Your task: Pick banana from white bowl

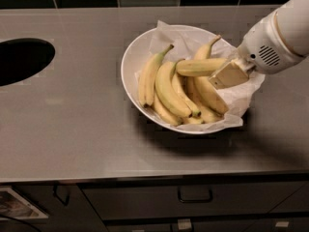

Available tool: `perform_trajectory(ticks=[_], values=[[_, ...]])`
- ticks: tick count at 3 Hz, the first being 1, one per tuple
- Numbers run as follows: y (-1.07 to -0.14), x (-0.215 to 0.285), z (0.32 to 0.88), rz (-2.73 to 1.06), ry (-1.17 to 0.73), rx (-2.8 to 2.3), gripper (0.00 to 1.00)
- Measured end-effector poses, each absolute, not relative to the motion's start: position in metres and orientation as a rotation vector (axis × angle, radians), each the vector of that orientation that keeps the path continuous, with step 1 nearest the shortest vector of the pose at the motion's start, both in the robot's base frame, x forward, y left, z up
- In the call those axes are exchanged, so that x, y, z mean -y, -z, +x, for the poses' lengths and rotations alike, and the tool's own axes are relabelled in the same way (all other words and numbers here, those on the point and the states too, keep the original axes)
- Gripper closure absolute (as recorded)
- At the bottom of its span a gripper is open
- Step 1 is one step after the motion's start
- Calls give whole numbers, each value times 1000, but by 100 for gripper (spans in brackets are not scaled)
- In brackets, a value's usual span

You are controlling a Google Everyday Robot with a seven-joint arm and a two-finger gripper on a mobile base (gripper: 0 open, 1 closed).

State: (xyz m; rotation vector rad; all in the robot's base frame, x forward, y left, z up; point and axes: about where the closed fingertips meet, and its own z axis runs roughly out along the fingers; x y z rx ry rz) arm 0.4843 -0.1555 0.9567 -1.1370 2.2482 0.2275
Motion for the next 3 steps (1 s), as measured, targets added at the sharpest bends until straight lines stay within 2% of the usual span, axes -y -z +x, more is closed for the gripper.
perform_trajectory(ticks=[2,3], values=[[-984,163,487,-1262,-535,-2091,100],[-998,162,486,-1293,-631,-2020,100]])
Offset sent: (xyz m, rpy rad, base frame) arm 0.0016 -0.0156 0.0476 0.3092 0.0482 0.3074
